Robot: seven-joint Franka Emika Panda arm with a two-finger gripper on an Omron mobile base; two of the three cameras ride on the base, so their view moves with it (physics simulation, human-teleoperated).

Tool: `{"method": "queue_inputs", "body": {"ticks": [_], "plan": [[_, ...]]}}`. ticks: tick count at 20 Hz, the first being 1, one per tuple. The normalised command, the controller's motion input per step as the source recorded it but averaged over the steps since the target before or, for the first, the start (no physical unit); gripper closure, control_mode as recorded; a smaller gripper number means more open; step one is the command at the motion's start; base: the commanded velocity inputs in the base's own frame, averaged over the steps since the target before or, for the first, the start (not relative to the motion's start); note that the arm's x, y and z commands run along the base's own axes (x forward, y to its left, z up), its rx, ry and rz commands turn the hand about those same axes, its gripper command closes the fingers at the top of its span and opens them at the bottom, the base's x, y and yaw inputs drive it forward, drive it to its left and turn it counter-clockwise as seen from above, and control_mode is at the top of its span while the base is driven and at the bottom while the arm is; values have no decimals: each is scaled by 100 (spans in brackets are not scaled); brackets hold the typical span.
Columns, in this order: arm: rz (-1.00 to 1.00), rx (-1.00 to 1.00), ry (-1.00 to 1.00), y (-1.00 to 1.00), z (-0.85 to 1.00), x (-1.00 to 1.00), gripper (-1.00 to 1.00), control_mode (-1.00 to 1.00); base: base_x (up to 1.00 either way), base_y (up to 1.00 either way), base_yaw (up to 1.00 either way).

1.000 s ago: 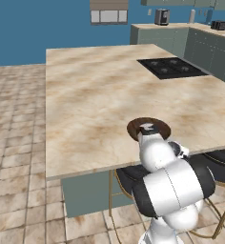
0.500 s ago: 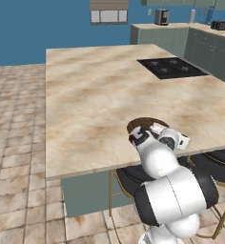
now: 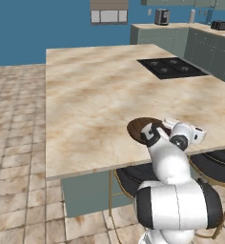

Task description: Pick up the bowls from the cabinet and place each bowl in front of a stool on the dining counter.

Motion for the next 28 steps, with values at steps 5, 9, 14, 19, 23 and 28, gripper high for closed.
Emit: {"method": "queue_inputs", "body": {"ticks": [5,9,14,19,23,28], "plan": [[0,0,22,-8,100,-39,-100,-100,0,0,0],[0,0,26,0,100,-23,-100,-100,0,0,0],[0,0,32,-1,100,-18,-100,-100,0,0,0],[0,-2,29,-5,100,-25,-100,-100,0,0,0],[0,-1,32,0,100,-32,-100,-100,0,0,0],[2,0,18,43,25,-8,-100,-100,0,0,0]]}}
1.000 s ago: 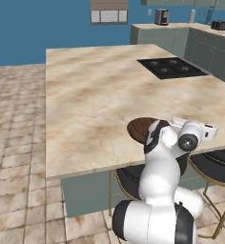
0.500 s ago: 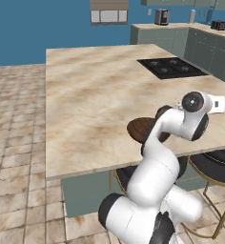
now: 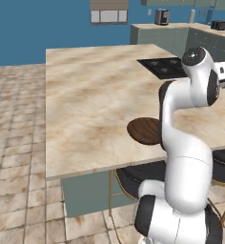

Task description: Pick up the bowls from the cabinet and place each bowl in front of a stool on the dining counter.

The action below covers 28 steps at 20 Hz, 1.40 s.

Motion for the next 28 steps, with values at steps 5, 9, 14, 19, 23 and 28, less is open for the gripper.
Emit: {"method": "queue_inputs", "body": {"ticks": [5,9,14,19,23,28], "plan": [[5,0,-16,94,-47,-19,-100,-100,0,0,0],[6,2,-32,88,-73,-24,-100,-100,0,0,0],[17,11,-29,37,-62,-47,-100,-100,0,0,0],[20,13,-7,6,-5,-30,-100,-100,0,0,0],[6,21,0,-3,0,-39,-100,-100,0,0,0],[9,20,9,0,7,-24,-100,-100,0,0,0]]}}
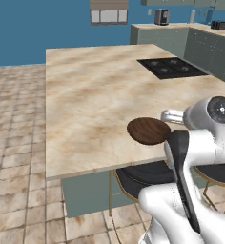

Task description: Pick up the bowls from the cabinet and place each bowl in front of a stool on the dining counter.

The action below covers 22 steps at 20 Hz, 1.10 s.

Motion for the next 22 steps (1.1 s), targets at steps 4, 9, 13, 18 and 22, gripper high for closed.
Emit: {"method": "queue_inputs", "body": {"ticks": [4,9,13,18,22], "plan": [[24,22,11,-1,2,-7,-100,-100,0,0,0],[34,12,3,-3,-1,0,-100,-100,0,0,0],[35,0,0,10,-2,-1,-100,-100,0,0,0],[39,0,0,27,-6,-2,-100,-100,0,0,0],[37,0,0,53,-24,0,-100,-100,0,0,0]]}}
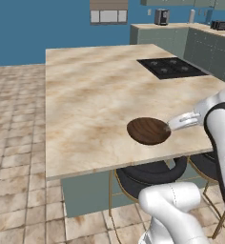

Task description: Pick up the bowls from the cabinet and place each bowl in front of a stool on the dining counter.

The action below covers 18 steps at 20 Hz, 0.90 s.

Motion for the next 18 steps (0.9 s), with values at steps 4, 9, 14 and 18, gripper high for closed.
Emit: {"method": "queue_inputs", "body": {"ticks": [4,9,14,18], "plan": [[22,-1,3,58,-41,2,-100,-100,0,0,0],[-3,-2,0,12,-15,0,-100,100,-20,3,-16],[0,0,0,0,0,0,-100,100,-93,0,-43],[0,0,0,0,0,0,-100,100,-85,-39,-50]]}}
